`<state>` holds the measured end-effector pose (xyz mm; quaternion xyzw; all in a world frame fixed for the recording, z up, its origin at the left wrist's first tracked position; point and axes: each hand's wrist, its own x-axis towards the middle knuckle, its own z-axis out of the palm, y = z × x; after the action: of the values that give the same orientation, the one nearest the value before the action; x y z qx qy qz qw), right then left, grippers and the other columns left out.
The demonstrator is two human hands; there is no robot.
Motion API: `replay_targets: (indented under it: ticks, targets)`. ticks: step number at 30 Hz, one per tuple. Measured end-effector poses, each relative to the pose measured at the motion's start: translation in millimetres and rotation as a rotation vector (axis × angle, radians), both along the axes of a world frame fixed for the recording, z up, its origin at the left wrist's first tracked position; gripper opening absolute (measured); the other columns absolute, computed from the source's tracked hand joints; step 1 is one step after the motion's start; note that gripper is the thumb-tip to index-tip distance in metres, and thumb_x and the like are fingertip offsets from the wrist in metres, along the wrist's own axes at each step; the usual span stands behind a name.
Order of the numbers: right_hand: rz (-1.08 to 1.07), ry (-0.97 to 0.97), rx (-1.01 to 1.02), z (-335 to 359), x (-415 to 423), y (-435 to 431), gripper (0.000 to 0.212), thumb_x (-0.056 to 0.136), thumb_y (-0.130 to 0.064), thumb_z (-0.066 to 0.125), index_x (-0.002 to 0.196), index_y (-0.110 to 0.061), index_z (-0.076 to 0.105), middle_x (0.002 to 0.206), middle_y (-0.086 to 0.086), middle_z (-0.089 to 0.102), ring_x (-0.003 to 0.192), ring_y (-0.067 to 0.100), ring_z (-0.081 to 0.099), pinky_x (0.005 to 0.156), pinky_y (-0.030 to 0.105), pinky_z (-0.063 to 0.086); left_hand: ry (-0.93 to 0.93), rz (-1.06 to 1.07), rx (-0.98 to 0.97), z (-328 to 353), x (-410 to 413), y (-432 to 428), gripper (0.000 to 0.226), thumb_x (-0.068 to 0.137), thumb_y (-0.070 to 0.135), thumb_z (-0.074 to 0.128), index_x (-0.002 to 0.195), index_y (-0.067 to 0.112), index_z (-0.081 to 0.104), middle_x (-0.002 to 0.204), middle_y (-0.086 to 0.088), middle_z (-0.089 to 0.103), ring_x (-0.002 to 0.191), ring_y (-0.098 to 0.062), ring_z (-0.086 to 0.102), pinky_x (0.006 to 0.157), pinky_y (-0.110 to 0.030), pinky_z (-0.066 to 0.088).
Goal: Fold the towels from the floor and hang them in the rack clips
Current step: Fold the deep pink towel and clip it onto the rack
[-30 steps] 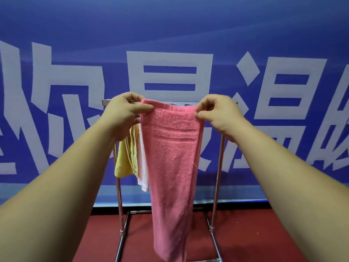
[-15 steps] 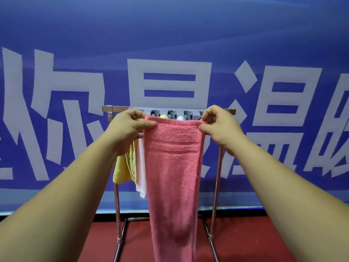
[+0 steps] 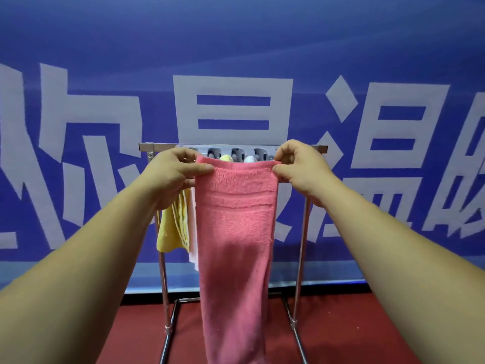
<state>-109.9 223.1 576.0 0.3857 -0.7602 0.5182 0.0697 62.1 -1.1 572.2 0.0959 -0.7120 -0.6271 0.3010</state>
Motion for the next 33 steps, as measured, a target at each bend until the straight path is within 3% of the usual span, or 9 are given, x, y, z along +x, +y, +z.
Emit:
replay_targets:
  ticks: [5, 9, 13, 17, 20, 23, 27, 33]
  targets:
    - [0.009, -0.004, -0.012, -4, -3, -1, 0.025, 0.088, 0.000, 0.075, 0.092, -0.023, 0.065, 0.080, -0.002, 0.068, 0.080, 0.020, 0.073, 0.083, 0.049, 0.066, 0.006, 0.007, 0.034, -5, -1, 0, 0.015, 0.087, 0.000, 0.080, 0.090, 0.012, 0.071, 0.093, -0.008, 0.074, 0.084, -0.018, 0.075, 0.065, -0.024, 0.061]
    - [0.017, -0.009, -0.032, -3, -2, -1, 0.025, 0.090, 0.002, 0.073, 0.095, -0.020, 0.065, 0.084, 0.003, 0.068, 0.082, 0.020, 0.072, 0.083, 0.047, 0.066, 0.021, 0.013, 0.049, -2, -1, 1, 0.013, 0.088, -0.001, 0.078, 0.091, 0.010, 0.071, 0.086, -0.004, 0.074, 0.073, -0.012, 0.074, 0.056, -0.020, 0.056]
    - [0.006, -0.010, -0.042, -1, -1, -1, 0.025, 0.090, 0.003, 0.073, 0.096, -0.020, 0.065, 0.089, 0.006, 0.070, 0.085, 0.021, 0.074, 0.081, 0.044, 0.067, 0.020, 0.025, 0.065, -1, -3, 4, 0.013, 0.091, 0.001, 0.077, 0.102, 0.006, 0.070, 0.089, -0.005, 0.074, 0.072, -0.011, 0.075, 0.056, -0.021, 0.057]
    - [-0.018, -0.029, -0.017, -1, -4, 0, 0.025, 0.090, 0.004, 0.072, 0.101, -0.018, 0.065, 0.091, 0.008, 0.066, 0.087, 0.023, 0.073, 0.078, 0.041, 0.067, -0.012, 0.035, 0.057, -7, -7, 3, 0.012, 0.092, 0.006, 0.077, 0.102, 0.009, 0.071, 0.092, -0.005, 0.077, 0.082, -0.018, 0.075, 0.070, -0.029, 0.062]
    - [-0.045, -0.074, -0.005, -8, -6, -3, 0.030, 0.087, 0.006, 0.072, 0.102, -0.019, 0.066, 0.092, 0.009, 0.064, 0.093, 0.032, 0.075, 0.078, 0.046, 0.067, -0.034, 0.088, 0.064, -18, -14, 5, 0.008, 0.092, 0.007, 0.079, 0.093, 0.011, 0.071, 0.093, -0.007, 0.077, 0.085, -0.023, 0.072, 0.081, -0.040, 0.061]
    - [-0.083, -0.126, -0.004, -19, -6, -6, 0.031, 0.085, 0.007, 0.070, 0.101, -0.019, 0.066, 0.088, 0.007, 0.066, 0.090, 0.032, 0.076, 0.080, 0.051, 0.066, -0.052, 0.162, 0.094, -31, -20, 14, 0.010, 0.093, 0.005, 0.077, 0.100, 0.006, 0.071, 0.101, -0.017, 0.074, 0.086, -0.028, 0.070, 0.089, -0.048, 0.061]
    - [-0.130, -0.173, 0.000, -37, -4, -9, 0.032, 0.083, 0.005, 0.069, 0.097, -0.023, 0.067, 0.084, 0.004, 0.066, 0.092, 0.035, 0.075, 0.081, 0.057, 0.064, -0.019, 0.212, 0.232, -56, -26, 27, 0.008, 0.092, 0.000, 0.074, 0.090, 0.004, 0.069, 0.093, -0.022, 0.074, 0.071, -0.027, 0.073, 0.069, -0.039, 0.066]
    - [-0.133, -0.200, 0.000, -53, 2, -14, 0.032, 0.083, 0.002, 0.072, 0.099, -0.024, 0.066, 0.094, 0.009, 0.072, 0.087, 0.030, 0.076, 0.079, 0.057, 0.065, 0.021, 0.200, 0.399, -81, -36, 53, 0.013, 0.092, -0.004, 0.071, 0.087, 0.006, 0.064, 0.092, -0.024, 0.067, 0.079, -0.031, 0.061, 0.058, -0.032, 0.058]
